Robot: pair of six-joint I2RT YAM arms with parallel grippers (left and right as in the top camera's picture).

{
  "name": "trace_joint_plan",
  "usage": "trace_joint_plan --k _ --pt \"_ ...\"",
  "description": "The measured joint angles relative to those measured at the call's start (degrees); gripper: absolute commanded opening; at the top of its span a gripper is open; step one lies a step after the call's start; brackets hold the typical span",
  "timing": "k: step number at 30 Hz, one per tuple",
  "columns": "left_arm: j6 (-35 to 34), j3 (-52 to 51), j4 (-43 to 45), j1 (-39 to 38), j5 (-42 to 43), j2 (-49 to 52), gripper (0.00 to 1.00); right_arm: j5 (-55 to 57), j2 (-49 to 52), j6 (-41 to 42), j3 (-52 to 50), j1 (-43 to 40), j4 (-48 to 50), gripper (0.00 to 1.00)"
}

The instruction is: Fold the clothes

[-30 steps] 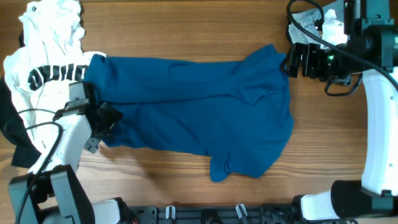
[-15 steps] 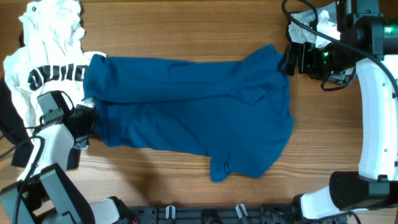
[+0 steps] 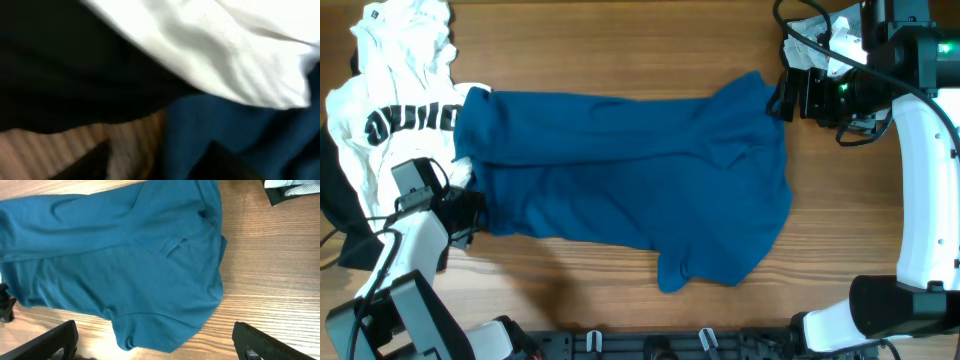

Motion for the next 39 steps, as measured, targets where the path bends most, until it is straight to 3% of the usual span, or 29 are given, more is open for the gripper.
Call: trace_joint_plan --k 11,17,22,27,30,39 --pt "-0.7 -1.57 7.13 -0.02 -0.57 0.35 0.18 0.0 0.0 0.0 0.0 0.0 -0.02 0.98" --pt "-0.96 -1.57 12.66 -0.02 -0.52 1.66 0.15 0.0 0.0 0.0 0.0 0.0 -0.02 0.98" --pt "-0.96 -1.57 10.69 -0.02 -0.11 2.73 0.13 0.0 0.0 0.0 -0.02 0.0 0.02 0.98" --pt "-1.01 -0.79 7.19 -0.02 0.31 2.54 0.2 0.0 0.0 0.0 -0.02 0.0 0.31 0.98" --pt "-1.09 -0.57 6.14 -0.02 0.55 2.36 0.04 0.0 0.0 0.0 -0.02 0.0 0.66 0.98" --pt "0.07 -0.74 5.79 -0.02 3.65 2.36 0.04 0.0 0.0 0.0 -0.02 0.0 1.03 0.96"
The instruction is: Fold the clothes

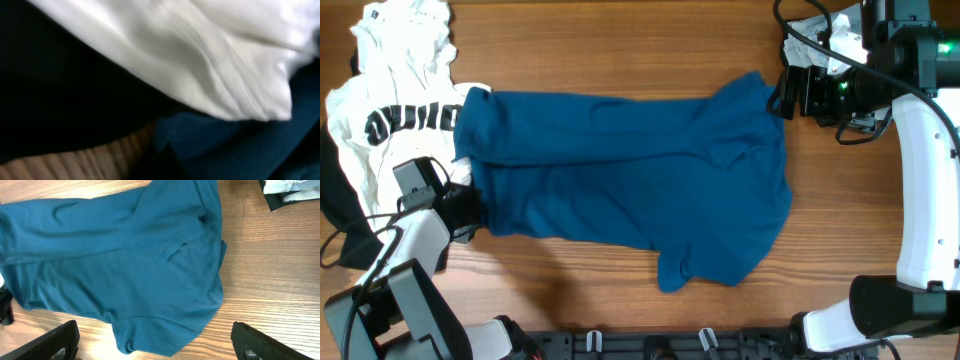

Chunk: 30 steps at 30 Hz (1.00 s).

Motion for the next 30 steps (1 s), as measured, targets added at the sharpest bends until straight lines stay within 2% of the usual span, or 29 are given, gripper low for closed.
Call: trace_joint_plan --k 4,11,16,22,30 --pt "2.69 0.07 -2.95 0.0 3.72 -2.45 0.04 -0.31 0.0 0.02 0.0 0.0 -0.42 0.94" --pt "8.57 3.98 -14.29 0.0 4.98 -20.28 0.04 -1.36 0.0 0.39 -0.07 0.0 -2.16 0.92" --pt "10.49 4.96 -20.55 0.0 2.25 -29.29 0.04 -2.78 0.0 2.05 -0.07 0.87 -2.19 0.99" --pt "11.19 4.96 -23.19 0.0 -1.99 -31.23 0.04 0.17 -0.04 7.54 -1.2 6.56 -2.12 1.0" --pt "11.54 4.96 -23.02 0.0 -4.07 -28.09 0.04 6.1 -1.84 18.47 -14.93 17.79 -1.03 1.0"
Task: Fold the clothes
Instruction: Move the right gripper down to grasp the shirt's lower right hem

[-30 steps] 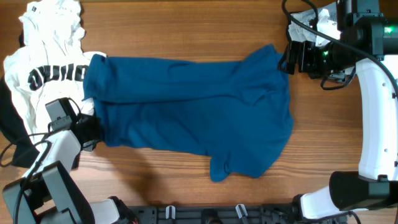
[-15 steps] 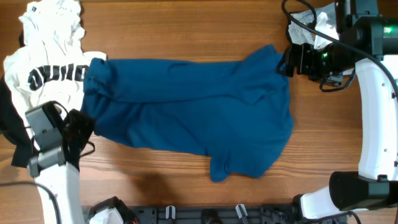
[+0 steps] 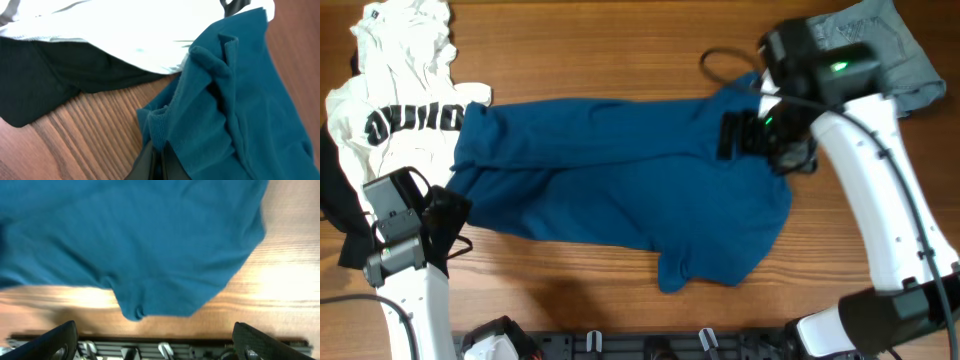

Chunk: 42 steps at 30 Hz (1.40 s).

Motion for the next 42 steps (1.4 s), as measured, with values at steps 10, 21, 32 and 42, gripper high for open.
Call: trace_joint_plan --k 10,21,32,42 --pt "0.02 0.0 0.04 0.0 -0.2 3.34 0.04 -4.61 -10.71 10.01 -30.95 8.24 12.17 0.96" --pt "0.42 0.0 0.02 0.0 -0.24 3.34 0.04 -7.87 -15.06 18.43 -53.48 9.66 28.3 0.84" --pt "0.42 0.0 0.0 0.0 -0.24 3.34 0.04 -10.36 -15.06 22.03 -61.44 9.66 43.06 0.63" --pt "0.42 0.0 0.0 0.0 -0.24 3.34 0.04 -10.82 -15.08 22.4 -63.54 9.66 40.79 0.68"
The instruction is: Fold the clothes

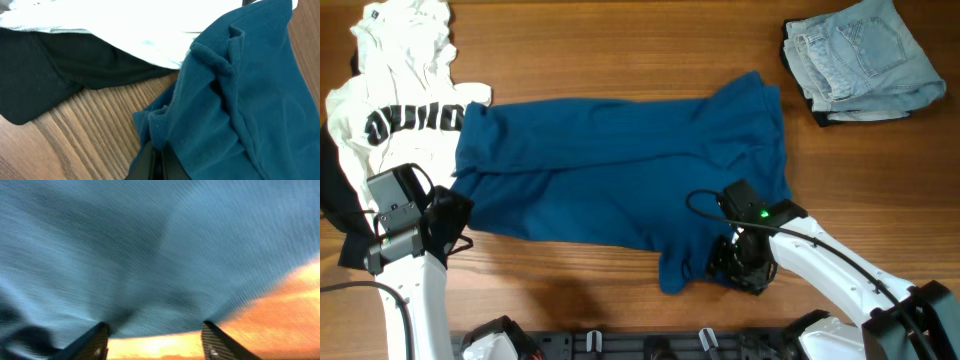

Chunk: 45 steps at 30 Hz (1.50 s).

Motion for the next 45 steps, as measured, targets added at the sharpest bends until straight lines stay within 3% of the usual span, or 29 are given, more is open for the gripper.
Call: trace_joint_plan --k 6,12,15,22,24,26,34,38,45 --pt "0.59 0.0 -0.11 0.0 0.0 0.0 0.04 0.04 0.02 0.0 -0.68 0.0 -2.62 0.72" --pt "0.63 0.0 -0.26 0.0 0.0 0.0 0.04 0.09 0.02 0.0 -0.68 0.0 0.85 0.68" --pt "0.63 0.0 -0.39 0.0 0.0 0.0 0.04 0.37 0.02 0.13 -0.68 0.0 1.09 0.55" --pt "0.63 0.0 -0.68 0.0 0.0 0.0 0.04 1.36 0.02 0.31 -0.7 0.0 1.57 0.38" --pt "0.63 0.0 -0.68 0.0 0.0 0.0 0.04 1.55 0.02 0.37 -0.7 0.0 1.6 0.16" --pt "0.63 0.0 -0.68 0.0 0.0 0.0 0.04 1.81 0.02 0.17 -0.7 0.0 1.68 0.04" --pt "0.63 0.0 -0.87 0.0 0.0 0.0 0.04 2.4 0.02 0.37 -0.72 0.0 1.73 0.04" --pt "0.63 0.0 -0.68 0.0 0.02 0.0 0.04 0.17 -0.24 -1.6 -0.07 -0.02 -3.54 0.04" --pt "0.63 0.0 0.02 0.0 -0.17 0.0 0.04 -2.91 -4.68 -7.45 14.25 0.0 -15.82 0.04"
